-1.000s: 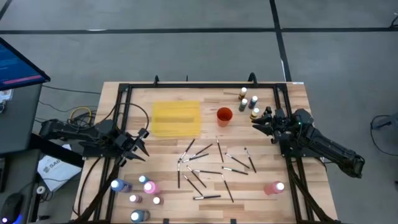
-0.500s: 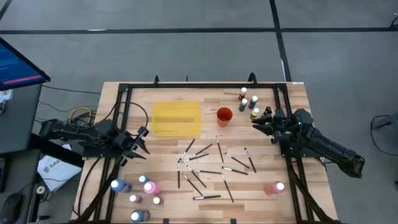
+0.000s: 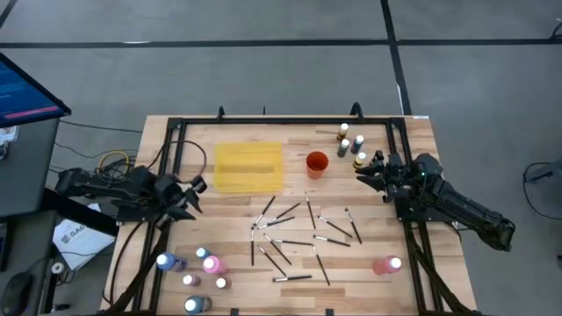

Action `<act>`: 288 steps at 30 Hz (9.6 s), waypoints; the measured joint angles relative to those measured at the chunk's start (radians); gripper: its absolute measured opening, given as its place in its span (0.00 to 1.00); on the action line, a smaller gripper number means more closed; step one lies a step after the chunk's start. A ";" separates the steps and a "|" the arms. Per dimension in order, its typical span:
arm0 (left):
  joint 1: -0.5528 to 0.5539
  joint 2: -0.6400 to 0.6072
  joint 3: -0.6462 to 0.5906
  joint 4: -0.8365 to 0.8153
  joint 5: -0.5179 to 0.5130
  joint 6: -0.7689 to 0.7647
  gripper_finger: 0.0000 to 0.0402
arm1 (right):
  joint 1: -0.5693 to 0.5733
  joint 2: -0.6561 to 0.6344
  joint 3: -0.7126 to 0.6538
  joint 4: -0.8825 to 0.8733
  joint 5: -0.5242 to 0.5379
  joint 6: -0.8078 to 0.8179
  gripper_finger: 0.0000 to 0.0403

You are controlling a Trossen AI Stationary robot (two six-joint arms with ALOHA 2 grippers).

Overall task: Pick & Place Paint Supplies
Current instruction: Put the purple paint bottle into the yellow bin

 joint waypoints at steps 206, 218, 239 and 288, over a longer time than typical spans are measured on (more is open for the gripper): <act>-1.068 0.918 0.982 -1.891 -0.505 -0.910 0.25 | 0.000 0.000 0.000 0.000 0.000 0.000 0.30; -0.908 0.784 0.975 -1.981 -0.450 -0.913 0.24 | 0.000 0.000 0.000 0.000 0.000 0.000 0.30; -0.511 0.691 0.987 -2.075 -0.451 -0.906 0.24 | 0.000 0.000 0.000 0.000 0.000 0.000 0.30; 0.584 1.194 1.329 -1.922 -0.676 -0.089 0.26 | 0.000 0.000 0.000 0.000 0.000 0.000 0.30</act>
